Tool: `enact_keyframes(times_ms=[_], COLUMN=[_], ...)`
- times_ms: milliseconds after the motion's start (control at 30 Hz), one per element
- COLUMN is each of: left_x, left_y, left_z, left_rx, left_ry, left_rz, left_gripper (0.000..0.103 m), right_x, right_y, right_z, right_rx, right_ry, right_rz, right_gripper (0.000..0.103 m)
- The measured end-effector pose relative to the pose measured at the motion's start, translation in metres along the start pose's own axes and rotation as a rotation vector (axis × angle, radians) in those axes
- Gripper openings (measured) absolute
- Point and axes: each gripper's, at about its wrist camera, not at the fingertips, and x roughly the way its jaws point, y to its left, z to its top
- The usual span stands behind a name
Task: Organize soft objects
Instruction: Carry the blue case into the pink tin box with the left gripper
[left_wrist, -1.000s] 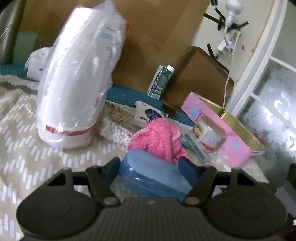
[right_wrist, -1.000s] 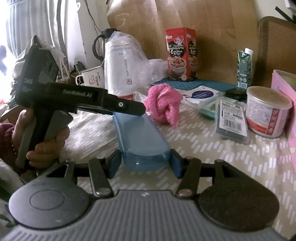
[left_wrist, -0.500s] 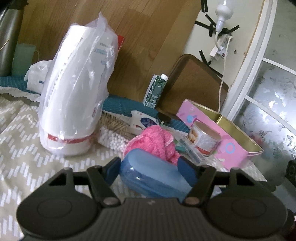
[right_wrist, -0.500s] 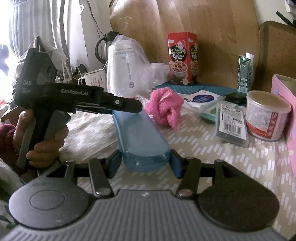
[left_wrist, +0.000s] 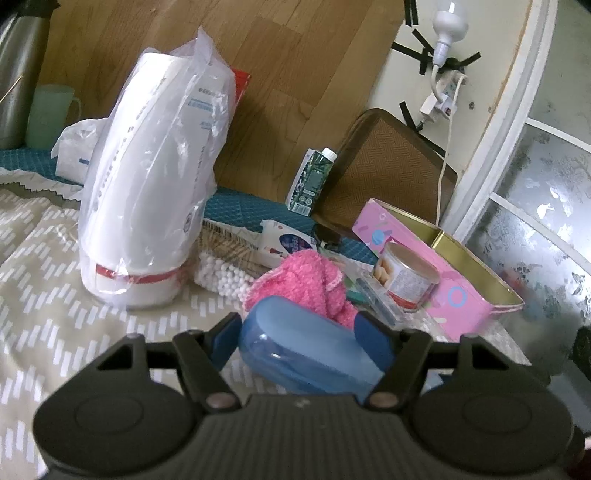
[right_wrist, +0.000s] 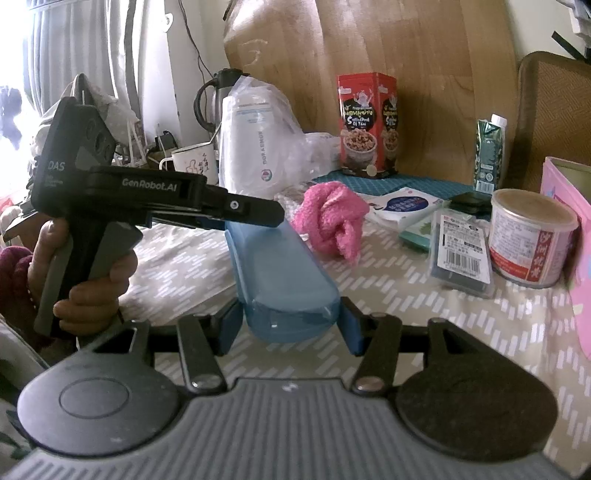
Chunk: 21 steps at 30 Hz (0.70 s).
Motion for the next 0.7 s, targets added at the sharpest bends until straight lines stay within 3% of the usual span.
enact_keyframes(times_ms=[233, 400, 700], left_x=[0.0, 0.021, 0.092], left_y=[-0.04, -0.075, -0.168], left_z=[0.02, 0.043, 0.083], left_rx=[0.109, 0.164, 0.317], left_ry=[-0.037, -0.046, -0.058], left_rz=[-0.014, -0.08, -0.2], left_gripper=[0.067, 0.068, 0.068], right_x=[-0.021, -0.048, -0.087], right_y=[0.003, -0.006, -0.054], right_z=[-0.001, 0.005, 0.014], right_rx=[0.004, 0.003, -0.004], right_ry=[-0.079, -0.168, -0.286], right_rz=[-0.057, -0.144, -0.392], right_gripper=[0.058, 0.058, 0.058])
